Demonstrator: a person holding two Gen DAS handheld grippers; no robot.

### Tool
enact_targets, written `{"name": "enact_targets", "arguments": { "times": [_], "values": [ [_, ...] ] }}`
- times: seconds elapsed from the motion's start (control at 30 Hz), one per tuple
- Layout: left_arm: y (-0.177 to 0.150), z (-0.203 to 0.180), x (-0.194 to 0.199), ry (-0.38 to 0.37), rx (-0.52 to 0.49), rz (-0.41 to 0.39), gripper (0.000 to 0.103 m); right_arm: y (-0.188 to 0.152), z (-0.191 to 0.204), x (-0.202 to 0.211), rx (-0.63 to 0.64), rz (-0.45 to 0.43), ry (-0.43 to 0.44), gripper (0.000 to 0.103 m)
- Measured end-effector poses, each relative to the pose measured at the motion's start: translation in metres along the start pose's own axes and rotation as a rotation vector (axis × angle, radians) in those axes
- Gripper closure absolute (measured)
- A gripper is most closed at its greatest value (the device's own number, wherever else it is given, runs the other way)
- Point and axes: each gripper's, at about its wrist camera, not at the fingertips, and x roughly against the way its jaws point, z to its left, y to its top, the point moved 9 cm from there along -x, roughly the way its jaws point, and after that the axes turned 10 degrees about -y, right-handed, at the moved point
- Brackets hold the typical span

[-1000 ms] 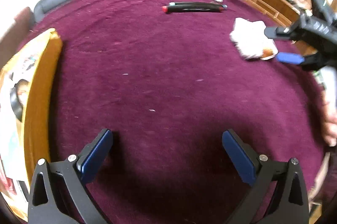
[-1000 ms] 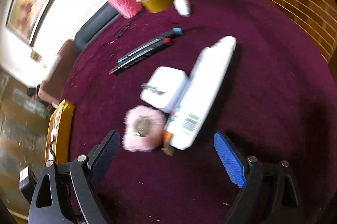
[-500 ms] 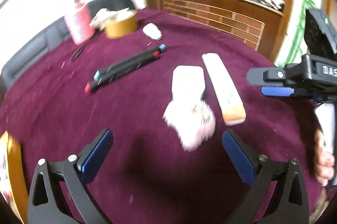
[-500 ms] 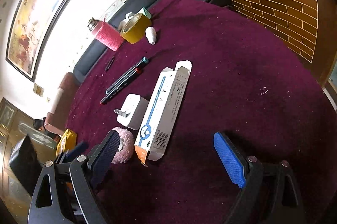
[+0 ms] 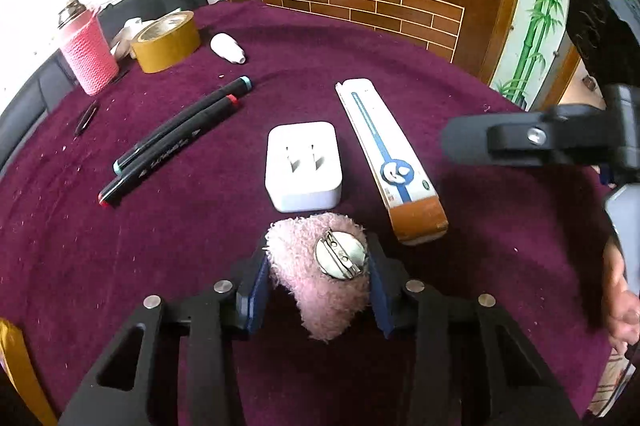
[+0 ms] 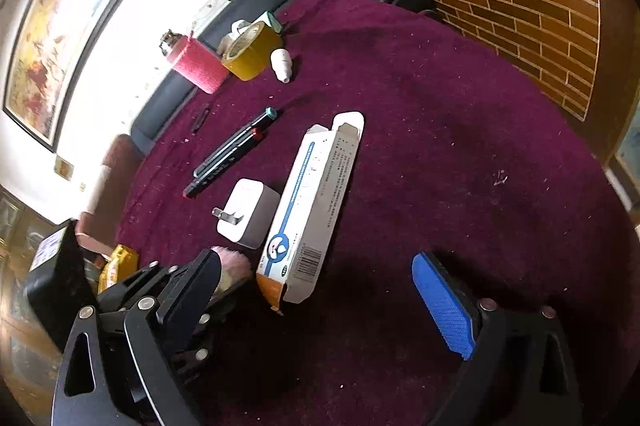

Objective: Organize objects
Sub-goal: 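Grasp the pink fuzzy round badge with the left tool while the right tool grasps the white-blue ointment box, then carry the badge and ointment box into the tray and open both tools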

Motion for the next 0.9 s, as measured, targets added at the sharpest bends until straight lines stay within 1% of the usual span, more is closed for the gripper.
{"name": "enact_targets", "arguments": {
  "times": [0.03, 0.13, 0.2, 0.3, 0.37, 0.4, 0.43, 0.47, 0.5, 0.53, 0.57, 0.6, 0.63, 0.67, 0.73, 0.9],
  "values": [
    [-0.002, 0.001, 0.005, -0.001, 0.014, -0.008, 0.062, 0.001, 0.002, 0.001, 0.011, -0.004, -0.013, 0.004],
    [-0.007, 0.004, 0.025, -0.005, 0.056, -0.046, 0.062, 0.004, 0.01, -0.003, 0.078, -0.015, -0.095, 0.004],
    [-0.014, 0.004, 0.045, -0.011, 0.085, -0.078, 0.062, 0.006, 0.017, -0.01, 0.132, -0.018, -0.172, 0.004],
    [-0.025, 0.001, 0.066, -0.027, 0.125, -0.102, 0.062, 0.01, 0.027, -0.022, 0.225, -0.03, -0.287, 0.004],
    [-0.034, -0.001, 0.077, -0.037, 0.148, -0.111, 0.062, 0.01, 0.034, -0.031, 0.304, -0.039, -0.379, 0.005],
    [-0.039, -0.002, 0.082, -0.042, 0.158, -0.117, 0.062, 0.011, 0.036, -0.034, 0.331, -0.044, -0.414, 0.008],
    [-0.043, -0.003, 0.088, -0.046, 0.166, -0.125, 0.062, 0.012, 0.038, -0.038, 0.354, -0.044, -0.446, 0.016],
    [-0.047, -0.003, 0.092, -0.044, 0.174, -0.134, 0.062, 0.013, 0.038, -0.043, 0.367, -0.041, -0.475, 0.021],
    [-0.05, -0.003, 0.096, -0.034, 0.178, -0.141, 0.062, 0.014, 0.038, -0.048, 0.367, -0.035, -0.488, 0.033],
    [-0.053, -0.002, 0.1, -0.02, 0.182, -0.152, 0.062, 0.017, 0.038, -0.05, 0.35, -0.035, -0.467, 0.043],
    [-0.057, -0.001, 0.103, -0.012, 0.19, -0.16, 0.062, 0.019, 0.037, -0.05, 0.33, -0.033, -0.451, 0.049],
    [-0.061, 0.001, 0.108, -0.01, 0.208, -0.17, 0.062, 0.02, 0.035, -0.049, 0.313, -0.033, -0.453, 0.063],
    [-0.064, 0.003, 0.111, -0.014, 0.222, -0.175, 0.062, 0.021, 0.033, -0.047, 0.297, -0.027, -0.447, 0.071],
    [-0.067, 0.005, 0.115, -0.016, 0.235, -0.18, 0.062, 0.021, 0.033, -0.045, 0.286, -0.018, -0.417, 0.076],
    [-0.075, 0.01, 0.123, -0.011, 0.258, -0.197, 0.062, 0.017, 0.031, -0.038, 0.274, -0.001, -0.385, 0.077],
    [-0.092, 0.016, 0.142, -0.012, 0.312, -0.232, 0.062, 0.002, 0.034, -0.017, 0.262, 0.0, -0.325, 0.079]
  ]
}}
